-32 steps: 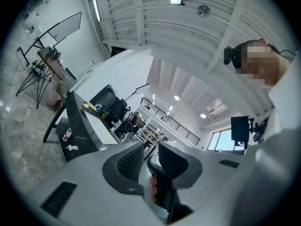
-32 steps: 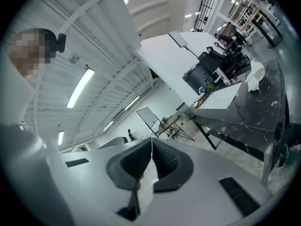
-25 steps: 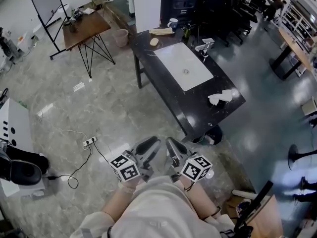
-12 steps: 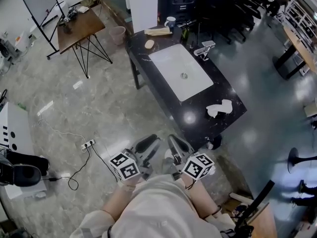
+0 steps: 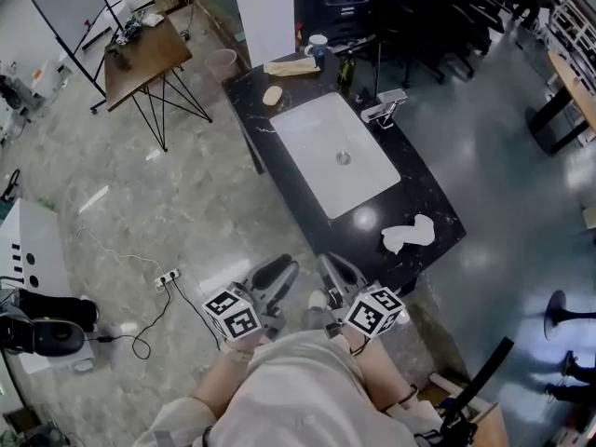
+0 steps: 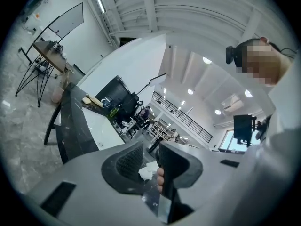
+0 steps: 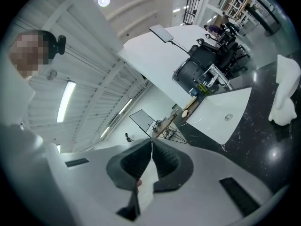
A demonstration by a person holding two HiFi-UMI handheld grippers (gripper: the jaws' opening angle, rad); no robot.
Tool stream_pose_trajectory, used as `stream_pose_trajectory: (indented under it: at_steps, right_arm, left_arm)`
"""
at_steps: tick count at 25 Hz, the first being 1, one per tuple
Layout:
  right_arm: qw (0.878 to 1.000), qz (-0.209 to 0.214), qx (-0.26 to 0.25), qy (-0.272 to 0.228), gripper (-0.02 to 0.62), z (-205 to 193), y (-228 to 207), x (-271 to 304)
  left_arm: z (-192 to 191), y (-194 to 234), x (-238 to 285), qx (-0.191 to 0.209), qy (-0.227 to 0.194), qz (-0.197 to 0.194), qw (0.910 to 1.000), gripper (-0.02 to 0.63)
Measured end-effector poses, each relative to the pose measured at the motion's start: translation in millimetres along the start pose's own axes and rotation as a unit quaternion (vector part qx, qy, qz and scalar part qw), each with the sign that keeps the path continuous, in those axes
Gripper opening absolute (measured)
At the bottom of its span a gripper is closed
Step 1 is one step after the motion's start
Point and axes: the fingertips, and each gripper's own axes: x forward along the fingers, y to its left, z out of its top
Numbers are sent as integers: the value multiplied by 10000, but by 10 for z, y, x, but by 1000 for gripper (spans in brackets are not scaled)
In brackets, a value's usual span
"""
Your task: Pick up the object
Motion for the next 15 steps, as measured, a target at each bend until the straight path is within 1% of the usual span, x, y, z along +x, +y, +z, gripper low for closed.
stream_pose_trajectory:
  at_steps: [7,10,12,15]
  right_arm:
    - [9998,-44,197,23,20,387,-468,170]
    - [9997,-30,234,59,20,499,-609,232]
    - [9997,-22,218,78,20,551,-670,293]
    - [9998,-29,192,78,20,603,-685,384]
  left_arm:
    - [77,262,601,-55,190,186,9996,91]
    - [109,270,801,-13,376,278,9989,94]
    - [126,282,877,-9,400,262,9989,95]
    - [148,353,907,-47,319,172,9993,97]
